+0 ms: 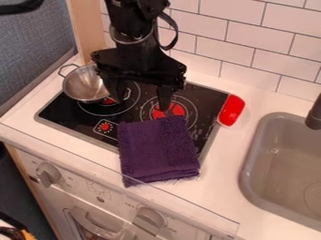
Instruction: Moved the red object from the counter into the metal bowl on the left burner.
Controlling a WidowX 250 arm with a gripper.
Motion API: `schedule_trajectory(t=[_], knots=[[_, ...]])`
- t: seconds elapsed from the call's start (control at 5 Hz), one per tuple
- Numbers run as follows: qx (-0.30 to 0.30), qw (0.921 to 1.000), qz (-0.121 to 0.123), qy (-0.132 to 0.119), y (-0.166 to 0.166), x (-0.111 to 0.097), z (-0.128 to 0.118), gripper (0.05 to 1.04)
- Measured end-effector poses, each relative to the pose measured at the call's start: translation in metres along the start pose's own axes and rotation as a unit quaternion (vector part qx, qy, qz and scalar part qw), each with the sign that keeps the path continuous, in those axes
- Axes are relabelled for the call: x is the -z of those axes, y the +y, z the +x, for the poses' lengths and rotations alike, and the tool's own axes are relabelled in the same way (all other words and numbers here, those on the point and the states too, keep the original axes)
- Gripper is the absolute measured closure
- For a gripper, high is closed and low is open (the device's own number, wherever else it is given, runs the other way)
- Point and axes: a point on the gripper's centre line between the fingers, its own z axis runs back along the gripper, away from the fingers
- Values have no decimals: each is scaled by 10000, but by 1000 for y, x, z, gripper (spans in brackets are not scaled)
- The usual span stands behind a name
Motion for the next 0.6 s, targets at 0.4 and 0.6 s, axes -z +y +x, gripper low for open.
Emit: schedule_trajectory(t=[0.4, 0.6], knots=[[288, 9992, -171, 219, -25, 18, 13, 83], [456, 9981, -386, 154, -44, 30, 34, 83]])
